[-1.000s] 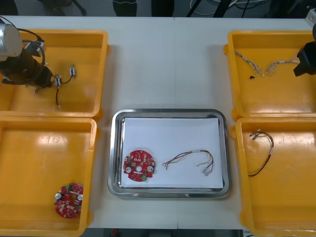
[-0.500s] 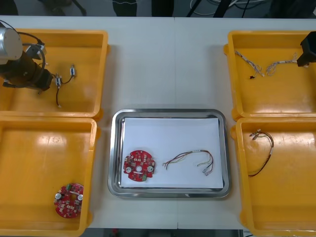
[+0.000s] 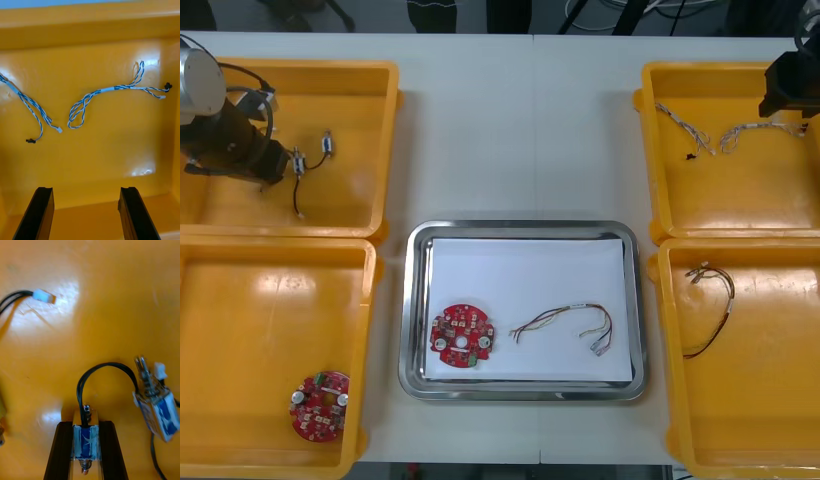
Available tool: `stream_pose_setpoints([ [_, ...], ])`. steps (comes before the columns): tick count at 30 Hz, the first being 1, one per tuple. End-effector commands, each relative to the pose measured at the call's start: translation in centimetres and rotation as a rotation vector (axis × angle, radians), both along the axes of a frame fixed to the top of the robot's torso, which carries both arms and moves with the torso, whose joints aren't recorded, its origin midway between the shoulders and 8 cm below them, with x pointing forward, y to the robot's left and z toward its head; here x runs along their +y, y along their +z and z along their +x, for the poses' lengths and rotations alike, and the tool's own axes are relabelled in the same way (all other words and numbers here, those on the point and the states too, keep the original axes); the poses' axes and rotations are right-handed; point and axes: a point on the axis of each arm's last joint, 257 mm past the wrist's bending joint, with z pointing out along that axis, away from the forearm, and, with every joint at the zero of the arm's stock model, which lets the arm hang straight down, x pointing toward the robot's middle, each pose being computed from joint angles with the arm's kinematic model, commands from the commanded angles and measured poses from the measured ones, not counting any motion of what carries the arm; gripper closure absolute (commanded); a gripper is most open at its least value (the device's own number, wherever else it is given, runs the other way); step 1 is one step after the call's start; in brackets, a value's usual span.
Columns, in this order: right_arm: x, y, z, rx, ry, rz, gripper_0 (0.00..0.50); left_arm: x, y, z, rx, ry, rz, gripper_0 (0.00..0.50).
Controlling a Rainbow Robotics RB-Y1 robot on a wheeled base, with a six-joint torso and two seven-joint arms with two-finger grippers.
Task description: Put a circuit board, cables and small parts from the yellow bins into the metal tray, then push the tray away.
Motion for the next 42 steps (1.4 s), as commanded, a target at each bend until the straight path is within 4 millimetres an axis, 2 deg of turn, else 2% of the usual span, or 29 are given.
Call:
stream_pose_setpoints([
  [1, 1.2, 3.7, 2.4, -0.093, 0.019, 0.019, 0.0, 1.6, 4.3, -0.8, -0.013, -0.093, 0.053, 0.5],
  [2, 1.1, 3.5, 2.8, -0.103, 0.014, 0.021, 0.0, 1.5, 5.5, -1.4, -0.006, -0.094, 0.049, 0.5],
  [4, 0.9, 3.4, 3.3, -0.113, 0.006, 0.024, 0.0, 1.6, 6.4, -2.0, 0.004, -0.093, 0.05, 0.5],
  [9, 0.4, 2.9, 4.3, -0.128, -0.018, 0.046, 0.0, 0.8, 8.0, -3.2, 0.028, -0.085, 0.059, 0.5],
  [13, 0.2, 2.7, 5.2, -0.145, -0.042, 0.071, 0.0, -0.7, 9.9, -4.2, 0.028, -0.045, 0.069, 0.5],
  [19, 0.0, 1.9, 6.2, -0.162, -0.073, 0.097, 0.0, -3.0, 11.3, -5.9, 0.041, -0.018, 0.056, 0.5],
  [22, 0.1, 1.1, 6.6, -0.166, -0.087, 0.112, 0.0, -4.7, 11.9, -6.9, 0.027, -0.007, 0.05, 0.5],
  [28, 0.5, -0.1, 7.1, -0.171, -0.113, 0.152, 0.0, -7.8, 11.7, -8.4, -0.007, 0.01, 0.015, 0.5],
  [34, 0.5, -0.7, 7.2, -0.169, -0.13, 0.164, 0.0, -12.2, 11.9, -10.1, -0.013, 0.02, -0.082, 0.5],
  [42, 0.0, -3.1, 8.1, -0.187, -0.169, 0.193, 0.0, -18.2, 12.6, -11.6, -0.069, 0.021, -0.159, 0.5],
])
